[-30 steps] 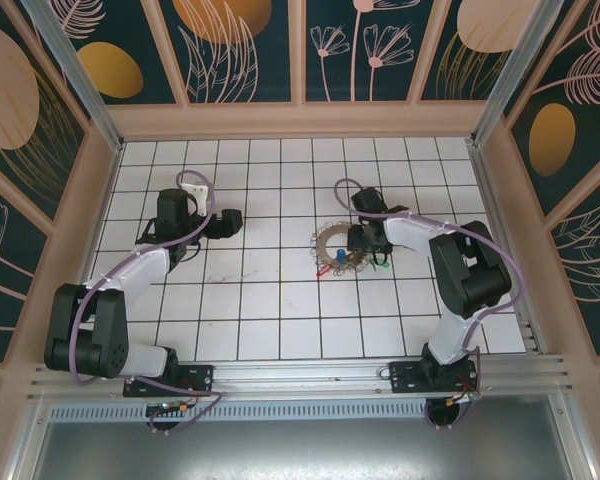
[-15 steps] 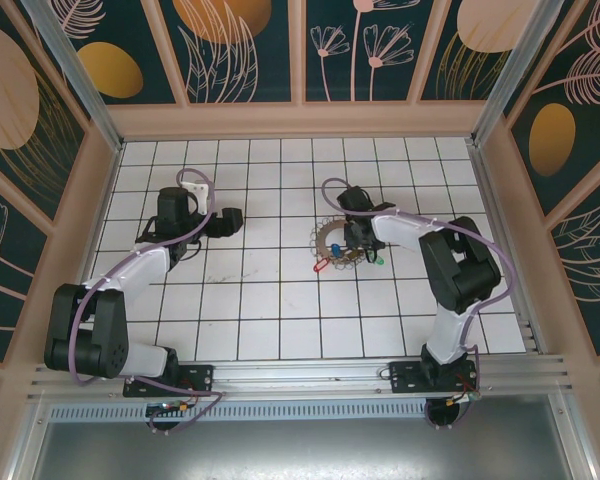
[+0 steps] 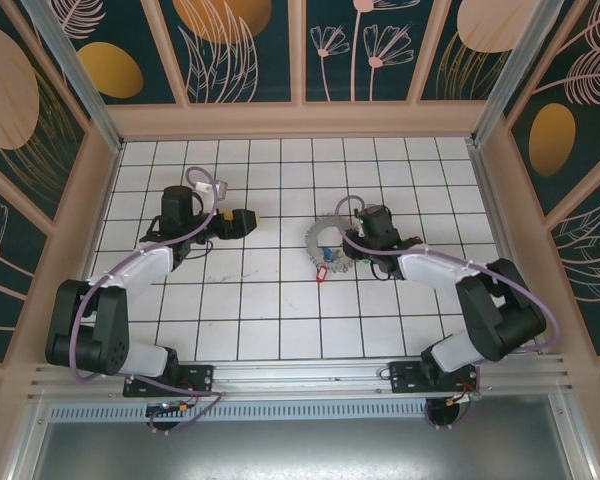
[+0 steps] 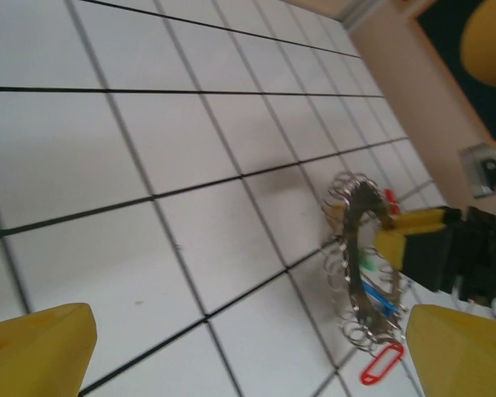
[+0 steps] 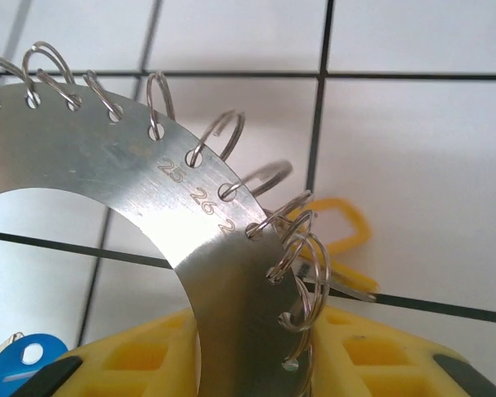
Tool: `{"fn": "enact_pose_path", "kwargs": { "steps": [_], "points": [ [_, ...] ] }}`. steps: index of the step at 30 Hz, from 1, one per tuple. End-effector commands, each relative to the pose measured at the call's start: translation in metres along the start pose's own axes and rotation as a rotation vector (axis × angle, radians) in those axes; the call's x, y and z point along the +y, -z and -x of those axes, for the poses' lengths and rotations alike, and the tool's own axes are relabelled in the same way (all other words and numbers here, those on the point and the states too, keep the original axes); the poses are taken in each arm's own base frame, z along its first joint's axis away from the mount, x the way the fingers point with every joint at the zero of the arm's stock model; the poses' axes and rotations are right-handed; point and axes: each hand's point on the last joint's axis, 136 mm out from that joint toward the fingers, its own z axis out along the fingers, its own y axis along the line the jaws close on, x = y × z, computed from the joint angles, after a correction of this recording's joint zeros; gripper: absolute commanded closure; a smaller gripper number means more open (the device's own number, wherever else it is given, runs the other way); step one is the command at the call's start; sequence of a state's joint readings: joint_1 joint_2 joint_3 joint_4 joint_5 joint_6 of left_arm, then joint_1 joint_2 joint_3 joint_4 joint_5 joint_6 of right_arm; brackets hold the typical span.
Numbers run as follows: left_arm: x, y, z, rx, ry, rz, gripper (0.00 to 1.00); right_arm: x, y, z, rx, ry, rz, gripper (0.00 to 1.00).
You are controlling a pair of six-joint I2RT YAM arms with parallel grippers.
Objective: Put the keys on the keyring
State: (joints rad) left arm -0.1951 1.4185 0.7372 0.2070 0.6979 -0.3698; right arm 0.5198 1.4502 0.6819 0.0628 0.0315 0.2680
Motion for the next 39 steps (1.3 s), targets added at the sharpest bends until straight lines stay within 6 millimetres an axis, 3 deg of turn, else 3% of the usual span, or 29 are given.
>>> {"fn": "enact_pose_path", "kwargs": {
  "steps": [1,9,12,19,24,29,35,39],
  "points": [
    [-0.041,-0.001,0.000,0.021,-0.035,-0.166,0.03,0.030,0.028,0.045,-0.219,0.012,0.139,0.67],
    [-0.097,-0.017,-0.017,0.091,-0.096,-0.307,0.03,0.043,0.068,0.061,-0.370,0.011,0.236,0.68],
    [-0.111,-0.027,-0.028,0.141,-0.096,-0.343,0.04,0.042,0.074,0.065,-0.392,-0.004,0.235,0.69],
    [-0.138,-0.043,-0.034,0.144,-0.095,-0.402,0.08,0.044,0.087,0.076,-0.443,-0.067,0.262,0.71],
    [-0.146,-0.056,-0.031,0.129,-0.061,-0.414,0.34,0.050,0.093,0.078,-0.470,-0.117,0.295,0.73],
    [-0.162,-0.058,-0.026,0.113,-0.073,-0.458,0.43,0.057,0.094,0.076,-0.472,-0.166,0.335,0.74],
    [-0.163,-0.061,-0.020,0.109,-0.071,-0.455,0.78,0.062,0.096,0.076,-0.496,-0.195,0.342,0.76],
    [-0.160,-0.062,-0.019,0.119,-0.121,-0.416,0.93,0.062,0.094,0.070,-0.487,-0.179,0.342,0.74]
  ]
}}
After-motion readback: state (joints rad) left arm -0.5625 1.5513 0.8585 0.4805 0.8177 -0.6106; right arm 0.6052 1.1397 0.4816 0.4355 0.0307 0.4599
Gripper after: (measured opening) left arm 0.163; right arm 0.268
